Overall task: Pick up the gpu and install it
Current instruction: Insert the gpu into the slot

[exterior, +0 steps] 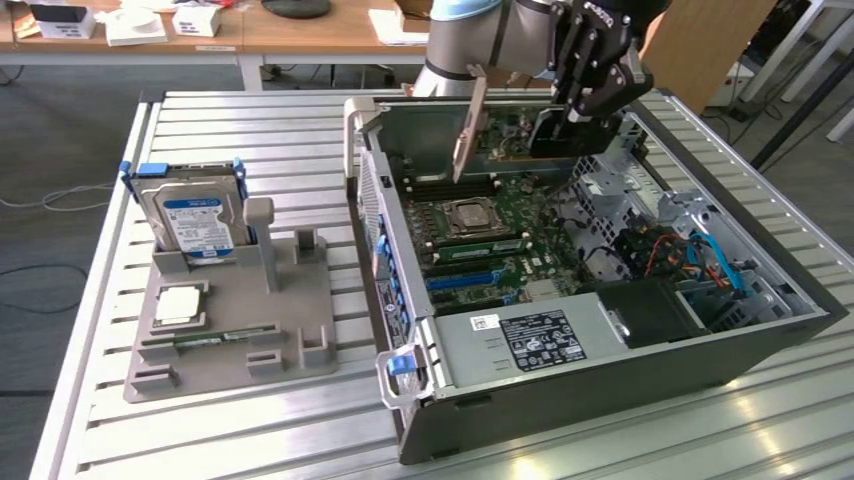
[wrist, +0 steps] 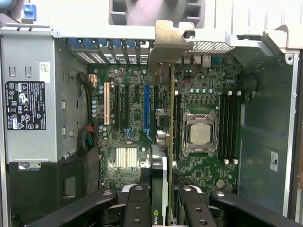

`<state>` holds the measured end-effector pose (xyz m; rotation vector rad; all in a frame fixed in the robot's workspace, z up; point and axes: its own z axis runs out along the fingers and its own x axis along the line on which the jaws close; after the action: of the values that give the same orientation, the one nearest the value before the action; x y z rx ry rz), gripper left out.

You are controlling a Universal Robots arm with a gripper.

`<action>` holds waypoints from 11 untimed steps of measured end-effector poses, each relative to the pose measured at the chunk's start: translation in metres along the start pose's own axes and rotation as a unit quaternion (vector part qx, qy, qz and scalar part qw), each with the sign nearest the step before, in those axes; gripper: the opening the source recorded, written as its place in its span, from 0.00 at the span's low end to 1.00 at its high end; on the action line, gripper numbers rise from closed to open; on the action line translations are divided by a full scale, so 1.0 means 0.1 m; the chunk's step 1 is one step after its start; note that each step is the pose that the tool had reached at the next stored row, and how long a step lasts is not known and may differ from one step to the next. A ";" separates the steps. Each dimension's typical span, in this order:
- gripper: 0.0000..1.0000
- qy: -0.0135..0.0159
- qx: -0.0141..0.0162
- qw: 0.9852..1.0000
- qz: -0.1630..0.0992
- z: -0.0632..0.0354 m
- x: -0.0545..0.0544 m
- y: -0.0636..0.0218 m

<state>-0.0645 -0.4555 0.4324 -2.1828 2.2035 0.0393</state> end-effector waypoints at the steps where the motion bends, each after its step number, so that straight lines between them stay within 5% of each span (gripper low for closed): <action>1: 0.27 0.000 0.000 1.000 0.000 0.011 0.00 0.000; 11: 0.27 0.000 0.000 1.000 0.000 0.126 0.01 0.001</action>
<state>-0.0645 -0.4555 0.4198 -2.1828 2.2035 0.0393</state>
